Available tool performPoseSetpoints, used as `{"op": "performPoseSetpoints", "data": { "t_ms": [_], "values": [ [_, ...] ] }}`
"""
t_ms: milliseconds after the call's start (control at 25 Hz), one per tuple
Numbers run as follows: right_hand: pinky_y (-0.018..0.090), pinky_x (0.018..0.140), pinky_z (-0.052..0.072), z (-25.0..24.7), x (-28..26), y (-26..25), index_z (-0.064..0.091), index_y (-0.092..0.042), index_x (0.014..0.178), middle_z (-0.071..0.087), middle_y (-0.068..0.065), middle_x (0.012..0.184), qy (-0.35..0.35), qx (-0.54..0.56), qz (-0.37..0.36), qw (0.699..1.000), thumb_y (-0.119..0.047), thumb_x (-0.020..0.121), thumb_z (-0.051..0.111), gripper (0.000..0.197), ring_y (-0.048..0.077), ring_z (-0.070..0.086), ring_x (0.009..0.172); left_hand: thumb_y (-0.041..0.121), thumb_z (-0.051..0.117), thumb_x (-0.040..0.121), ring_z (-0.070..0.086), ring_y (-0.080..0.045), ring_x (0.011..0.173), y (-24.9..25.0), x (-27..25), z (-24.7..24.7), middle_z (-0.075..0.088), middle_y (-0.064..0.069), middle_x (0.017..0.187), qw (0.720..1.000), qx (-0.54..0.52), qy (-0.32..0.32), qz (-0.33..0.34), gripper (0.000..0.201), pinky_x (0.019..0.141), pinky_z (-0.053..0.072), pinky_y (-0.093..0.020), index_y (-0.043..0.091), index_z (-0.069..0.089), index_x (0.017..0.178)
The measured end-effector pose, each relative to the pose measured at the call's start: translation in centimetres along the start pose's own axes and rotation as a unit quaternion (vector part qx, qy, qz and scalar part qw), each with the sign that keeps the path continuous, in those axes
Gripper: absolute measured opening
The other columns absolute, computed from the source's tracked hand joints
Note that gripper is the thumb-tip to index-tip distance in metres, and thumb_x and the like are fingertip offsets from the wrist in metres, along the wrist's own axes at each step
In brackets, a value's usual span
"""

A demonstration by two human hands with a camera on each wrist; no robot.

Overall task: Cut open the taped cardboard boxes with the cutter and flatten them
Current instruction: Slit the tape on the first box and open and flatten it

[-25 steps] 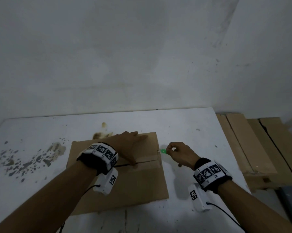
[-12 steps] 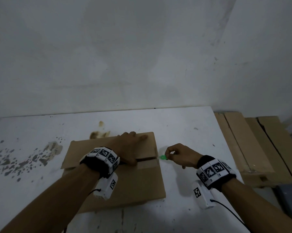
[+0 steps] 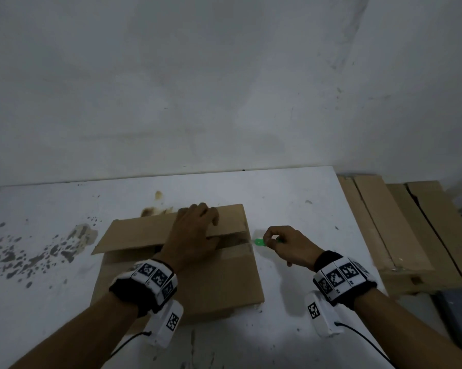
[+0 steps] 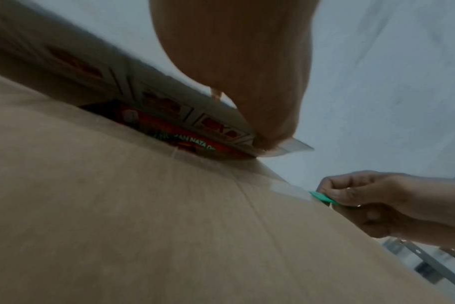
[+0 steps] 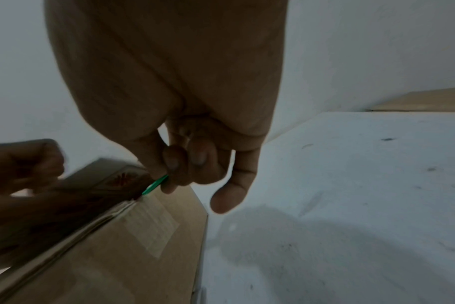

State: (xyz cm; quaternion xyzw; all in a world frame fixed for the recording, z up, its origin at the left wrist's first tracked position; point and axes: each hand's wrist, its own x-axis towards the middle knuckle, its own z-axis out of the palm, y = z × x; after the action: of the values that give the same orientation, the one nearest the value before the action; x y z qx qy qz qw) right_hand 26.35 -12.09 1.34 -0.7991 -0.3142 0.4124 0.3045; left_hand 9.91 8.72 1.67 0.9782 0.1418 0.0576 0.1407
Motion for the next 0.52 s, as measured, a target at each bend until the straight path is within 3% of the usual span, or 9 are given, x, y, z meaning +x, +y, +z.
{"op": "performPoseSetpoints", "data": {
  "t_ms": [40, 120, 200, 240, 280, 320, 360, 400, 520],
  "values": [
    [0.031, 0.051, 0.047, 0.1, 0.0, 0.1, 0.064, -0.012, 0.092, 0.047, -0.002, 0.061, -0.006, 0.004, 0.006, 1.0, -0.015, 0.099, 0.047, 0.019, 0.015, 0.041, 0.052, 0.031, 0.054, 0.072, 0.05, -0.019, 0.066, 0.3, -0.6, 0.0, 0.044, 0.011, 0.072, 0.998, -0.009, 0.065, -0.007, 0.013, 0.065, 0.037, -0.035, 0.028, 0.042, 0.074],
    [0.032, 0.052, 0.048, 0.4, -0.1, 0.3, 0.062, -0.012, 0.093, 0.045, -0.001, 0.06, -0.012, 0.021, 0.015, 1.0, -0.015, 0.1, 0.046, 0.019, 0.013, 0.039, 0.05, 0.024, 0.058, 0.07, 0.039, -0.016, 0.048, 1.1, -1.4, -0.1, 0.03, 0.012, 0.054, 0.993, -0.03, 0.109, -0.045, 0.03, 0.054, 0.025, -0.027, 0.027, 0.029, 0.063],
    [0.032, 0.052, 0.049, 0.7, -0.2, 0.5, 0.061, -0.012, 0.092, 0.044, 0.001, 0.061, -0.014, 0.034, 0.018, 0.999, -0.017, 0.101, 0.046, 0.018, 0.013, 0.038, 0.049, 0.019, 0.069, 0.07, 0.037, -0.016, 0.044, 1.6, -2.1, -0.1, 0.032, 0.009, 0.051, 0.989, 0.001, 0.145, -0.04, 0.039, 0.052, 0.025, -0.026, 0.026, 0.033, 0.059],
    [0.032, 0.051, 0.049, 0.8, -0.3, 0.6, 0.06, -0.012, 0.092, 0.043, 0.002, 0.061, -0.013, 0.04, 0.02, 0.999, -0.017, 0.101, 0.045, 0.018, 0.013, 0.037, 0.049, 0.019, 0.074, 0.073, 0.043, -0.017, 0.047, 1.7, -2.4, 0.2, 0.041, 0.009, 0.053, 0.986, 0.019, 0.162, -0.028, 0.038, 0.054, 0.028, -0.027, 0.025, 0.039, 0.059],
    [0.031, 0.05, 0.049, 0.8, -0.3, 0.7, 0.059, -0.012, 0.092, 0.043, 0.003, 0.063, -0.009, 0.048, 0.02, 0.999, -0.018, 0.101, 0.045, 0.018, 0.013, 0.037, 0.048, 0.024, 0.076, 0.078, 0.055, -0.019, 0.056, 1.8, -2.8, 0.6, 0.055, 0.005, 0.062, 0.985, 0.033, 0.171, -0.017, 0.032, 0.059, 0.033, -0.029, 0.024, 0.048, 0.061],
    [0.03, 0.05, 0.049, 0.8, -0.3, 0.7, 0.059, -0.013, 0.091, 0.043, 0.004, 0.064, -0.005, 0.058, 0.02, 0.998, -0.018, 0.101, 0.044, 0.018, 0.012, 0.037, 0.047, 0.032, 0.073, 0.083, 0.066, -0.024, 0.078, 1.9, -3.2, 1.1, 0.069, -0.001, 0.083, 0.985, 0.046, 0.167, -0.013, 0.023, 0.07, 0.039, -0.033, 0.024, 0.057, 0.068],
    [0.03, 0.049, 0.049, 0.8, -0.2, 0.7, 0.058, -0.013, 0.091, 0.042, 0.004, 0.064, -0.001, 0.066, 0.02, 0.998, -0.017, 0.101, 0.044, 0.018, 0.011, 0.036, 0.046, 0.041, 0.069, 0.086, 0.065, -0.03, 0.105, 2.2, -3.4, 1.6, 0.071, -0.006, 0.111, 0.987, 0.058, 0.148, -0.016, 0.018, 0.085, 0.04, -0.039, 0.025, 0.065, 0.079],
    [0.03, 0.049, 0.049, 0.8, -0.2, 0.6, 0.058, -0.012, 0.091, 0.042, 0.005, 0.065, 0.002, 0.068, 0.02, 0.998, -0.017, 0.101, 0.044, 0.018, 0.012, 0.037, 0.047, 0.051, 0.061, 0.089, 0.058, -0.031, 0.123, 2.6, -3.6, 1.8, 0.064, -0.005, 0.13, 0.993, 0.06, 0.101, -0.029, 0.026, 0.097, 0.036, -0.044, 0.027, 0.069, 0.092],
    [0.031, 0.05, 0.05, 0.8, -0.3, 0.7, 0.059, -0.01, 0.093, 0.044, 0.003, 0.062, 0.002, 0.04, 0.019, 0.999, -0.017, 0.101, 0.045, 0.017, 0.015, 0.038, 0.051, 0.081, 0.042, 0.081, 0.051, -0.019, 0.13, 3.7, -3.8, 1.8, 0.054, 0.008, 0.141, 0.995, 0.003, -0.081, -0.063, 0.071, 0.111, 0.033, -0.043, 0.036, 0.058, 0.133]
  ]
}}
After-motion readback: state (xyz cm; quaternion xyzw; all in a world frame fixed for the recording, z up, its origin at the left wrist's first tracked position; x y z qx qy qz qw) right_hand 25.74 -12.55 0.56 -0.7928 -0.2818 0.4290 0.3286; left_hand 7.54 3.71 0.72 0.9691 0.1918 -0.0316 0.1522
